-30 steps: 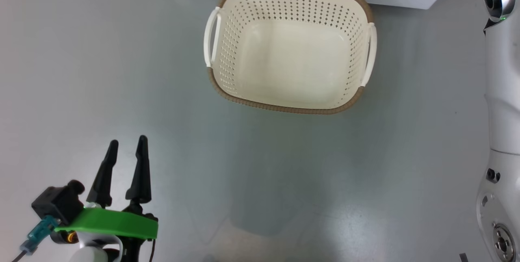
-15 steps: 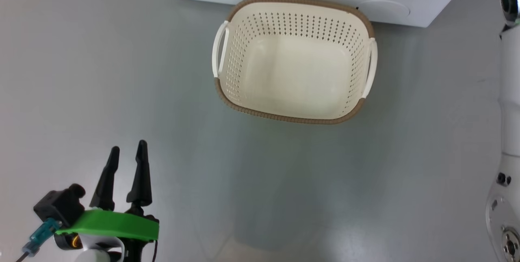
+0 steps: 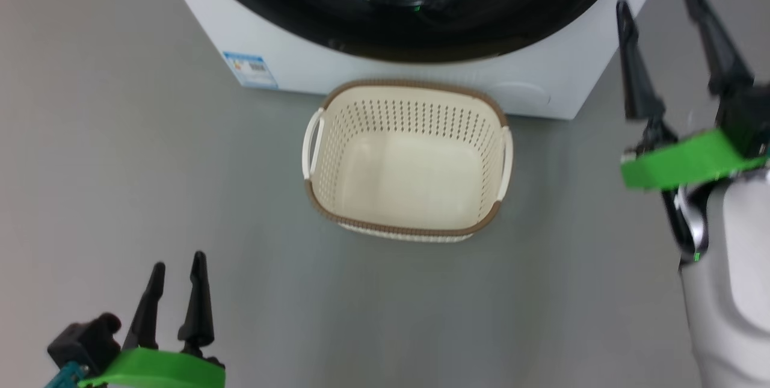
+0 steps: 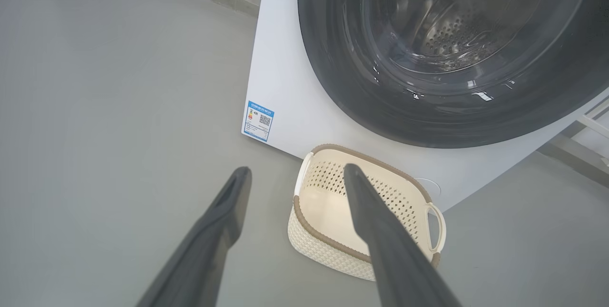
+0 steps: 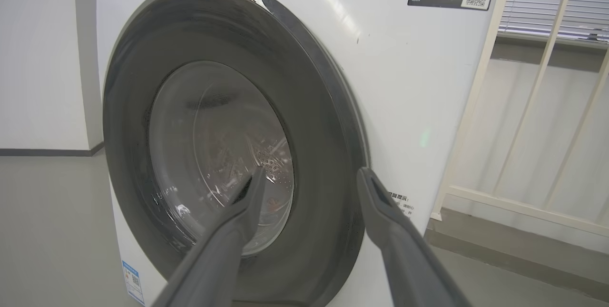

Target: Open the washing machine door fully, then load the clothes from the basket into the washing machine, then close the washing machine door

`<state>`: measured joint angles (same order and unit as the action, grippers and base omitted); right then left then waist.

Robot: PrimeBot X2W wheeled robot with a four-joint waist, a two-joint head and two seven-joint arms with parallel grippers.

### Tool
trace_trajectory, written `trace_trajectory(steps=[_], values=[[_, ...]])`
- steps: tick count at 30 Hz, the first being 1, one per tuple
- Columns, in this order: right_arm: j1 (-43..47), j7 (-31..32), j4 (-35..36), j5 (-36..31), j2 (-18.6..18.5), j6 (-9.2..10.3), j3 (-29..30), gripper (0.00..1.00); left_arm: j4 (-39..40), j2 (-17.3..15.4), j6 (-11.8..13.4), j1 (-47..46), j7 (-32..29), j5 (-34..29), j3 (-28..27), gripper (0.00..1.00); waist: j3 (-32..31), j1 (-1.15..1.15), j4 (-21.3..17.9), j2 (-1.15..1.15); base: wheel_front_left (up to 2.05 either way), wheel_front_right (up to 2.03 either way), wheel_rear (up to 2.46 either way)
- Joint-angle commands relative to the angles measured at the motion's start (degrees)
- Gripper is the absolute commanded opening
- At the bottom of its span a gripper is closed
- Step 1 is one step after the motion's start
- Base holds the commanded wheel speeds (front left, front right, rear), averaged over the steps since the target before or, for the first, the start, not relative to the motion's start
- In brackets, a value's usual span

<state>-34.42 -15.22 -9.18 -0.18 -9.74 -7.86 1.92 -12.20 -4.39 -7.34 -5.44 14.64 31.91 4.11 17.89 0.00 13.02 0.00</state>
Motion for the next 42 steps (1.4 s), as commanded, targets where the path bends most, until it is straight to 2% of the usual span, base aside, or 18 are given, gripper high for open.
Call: trace_trajectory(steps=[1, 10, 16, 25, 39, 40, 42], values=[[3.1, 0.2, 2.4, 1.0, 1.0, 0.37, -1.0, 1.0, 0.5, -0.7, -0.1, 1.0, 0.4, -1.1, -2.6, 1.0, -7.2, 0.0, -3.5, 0.0, 0.0, 0.0, 0.0], [22.5, 0.2, 7.9, 5.4, 1.8, 0.37, 0.9, 1.0, -0.2, 1.0, -0.1, 6.9, 0.4, -6.9, -4.8, 1.0, -16.9, 0.0, -6.3, 0.0, 0.0, 0.0, 0.0], [31.0, 0.2, 10.4, 5.1, 3.7, 0.37, 4.9, 1.0, 0.5, 1.3, -0.1, 8.9, 0.4, -8.9, -3.9, 1.0, -18.7, 0.0, -7.0, 0.0, 0.0, 0.0, 0.0], [38.7, 0.2, 10.9, 4.0, 5.9, 0.37, 9.1, 1.0, 0.8, 1.3, -0.1, 11.4, 0.4, -10.9, -2.9, 1.0, -20.8, 0.0, -7.6, 0.0, 0.0, 0.0, 0.0], [42.2, 0.2, 10.7, 4.3, 6.8, 0.37, 9.2, 1.0, 1.1, 1.3, -0.1, 13.4, 0.4, -12.1, -4.1, 1.0, -21.7, 0.0, -7.4, 0.0, 0.0, 0.0, 0.0], [42.9, 0.1, 9.3, 4.2, 7.6, 0.03, 10.3, 0.0, -0.5, 1.7, 0.0, 14.7, 0.0, -11.6, -2.2, 0.0, -21.7, 0.0, -7.4, 0.0, 0.0, 0.0, 0.0], [42.9, 0.1, 7.6, 4.3, 7.8, 0.01, 10.3, 0.0, -1.7, 1.9, 0.0, 14.9, -0.1, -11.5, -2.0, 0.0, -21.7, 0.0, -7.4, 0.0, 0.0, 0.0, 0.0]])
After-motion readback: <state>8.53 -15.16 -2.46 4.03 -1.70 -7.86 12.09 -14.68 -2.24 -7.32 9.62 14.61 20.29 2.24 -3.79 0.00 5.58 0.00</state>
